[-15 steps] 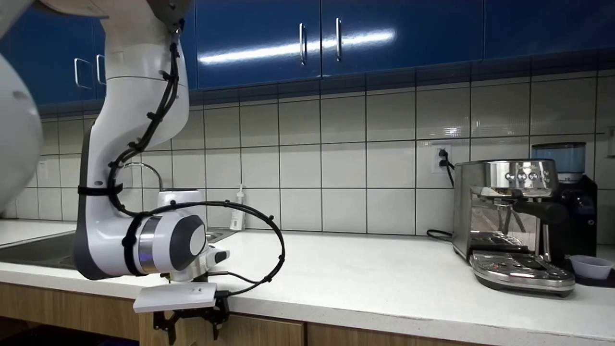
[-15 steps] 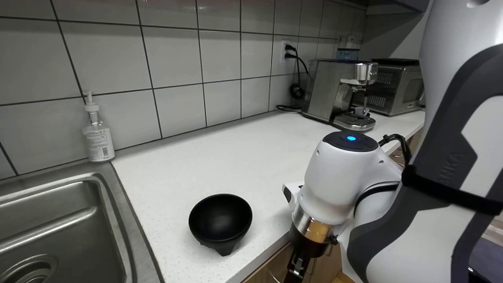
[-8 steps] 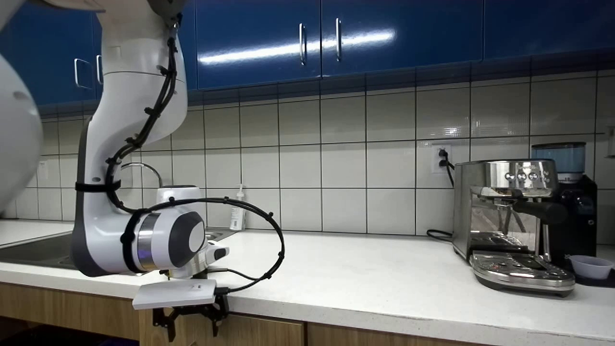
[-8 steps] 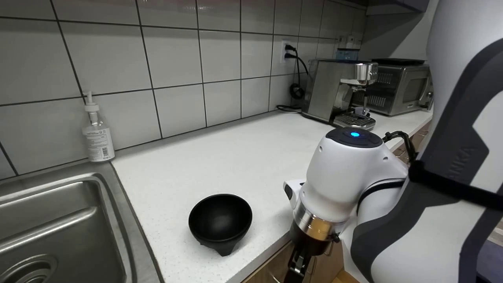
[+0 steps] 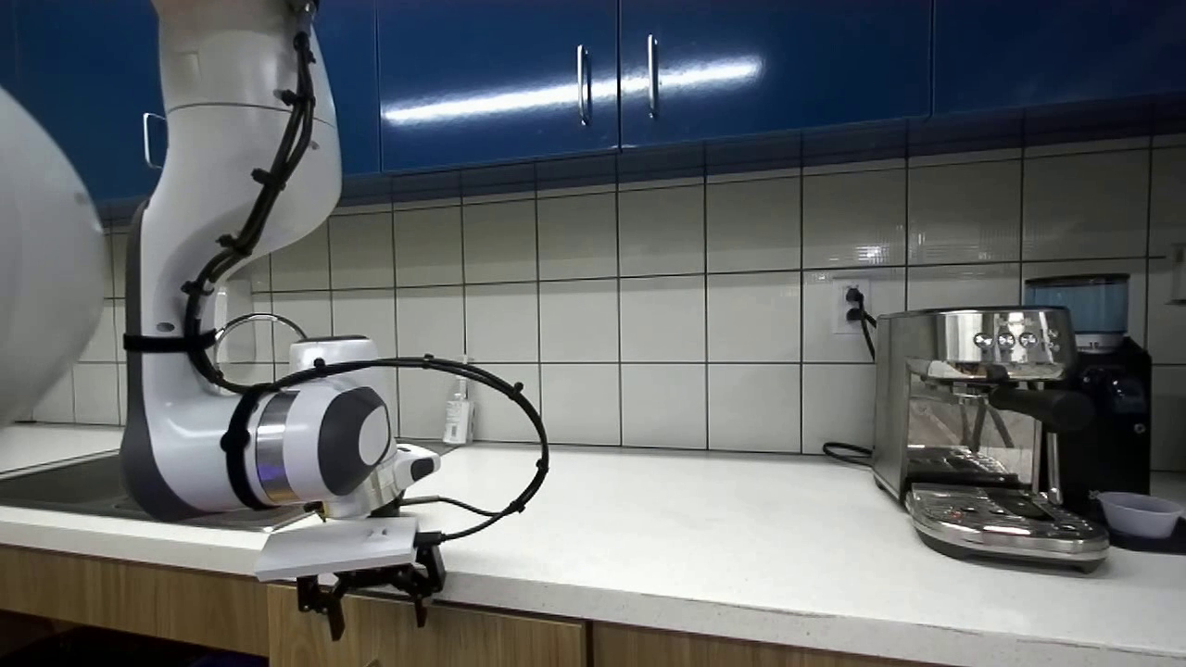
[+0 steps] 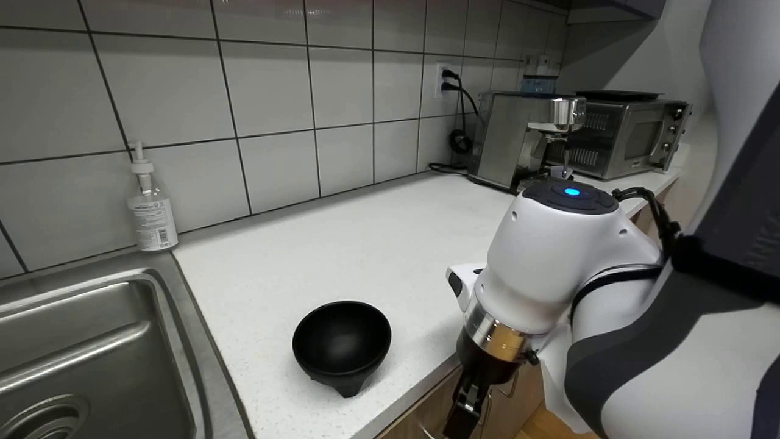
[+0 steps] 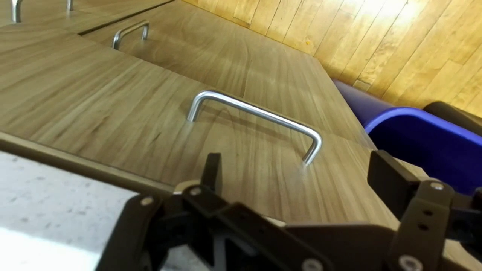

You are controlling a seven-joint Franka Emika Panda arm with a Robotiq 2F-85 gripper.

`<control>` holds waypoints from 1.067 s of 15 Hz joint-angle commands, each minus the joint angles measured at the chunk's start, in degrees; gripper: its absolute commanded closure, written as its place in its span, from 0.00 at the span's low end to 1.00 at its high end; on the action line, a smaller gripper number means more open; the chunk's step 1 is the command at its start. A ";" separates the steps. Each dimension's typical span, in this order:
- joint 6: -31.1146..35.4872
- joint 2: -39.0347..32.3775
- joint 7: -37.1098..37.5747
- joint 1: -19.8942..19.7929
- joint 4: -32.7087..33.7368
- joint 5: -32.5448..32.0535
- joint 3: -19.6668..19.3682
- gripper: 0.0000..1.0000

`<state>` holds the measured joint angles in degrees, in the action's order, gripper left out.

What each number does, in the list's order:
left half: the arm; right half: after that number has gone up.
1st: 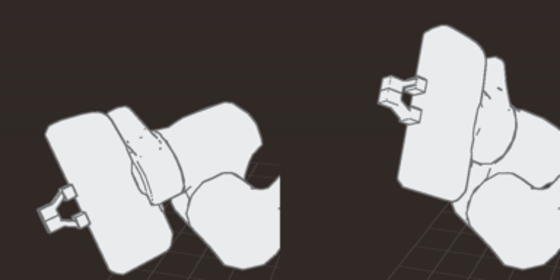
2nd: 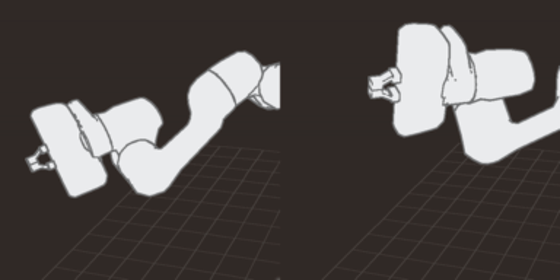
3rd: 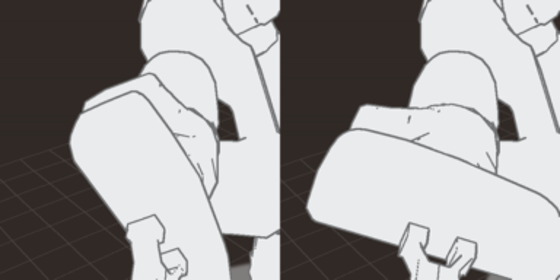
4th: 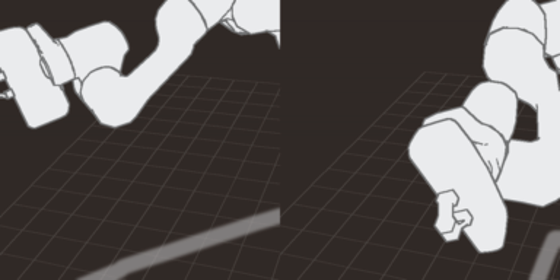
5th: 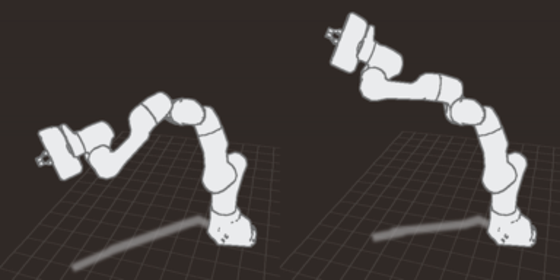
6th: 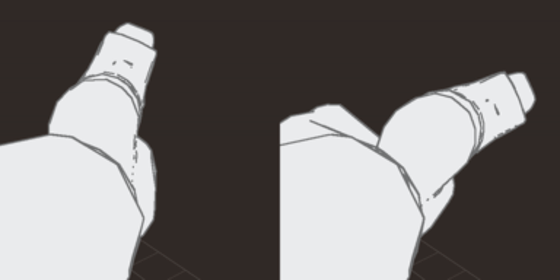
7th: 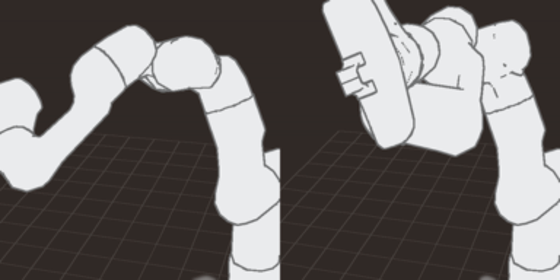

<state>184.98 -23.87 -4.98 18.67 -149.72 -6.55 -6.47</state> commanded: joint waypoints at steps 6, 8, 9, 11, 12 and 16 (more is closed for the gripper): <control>3.13 6.78 0.52 16.69 -3.17 1.15 -15.55 0.00; 3.11 6.71 1.18 19.71 -3.34 1.39 -18.21 0.00; 3.21 6.67 1.60 20.88 -3.40 1.40 -19.30 0.00; 2.07 7.05 2.74 22.77 -3.36 1.62 -20.96 0.00; 0.84 7.58 3.25 22.67 -3.40 1.53 -20.88 0.00; -1.74 11.61 5.32 22.75 -4.79 1.40 -21.64 0.00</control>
<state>185.97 -18.67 0.15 40.84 -153.58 -5.62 -26.25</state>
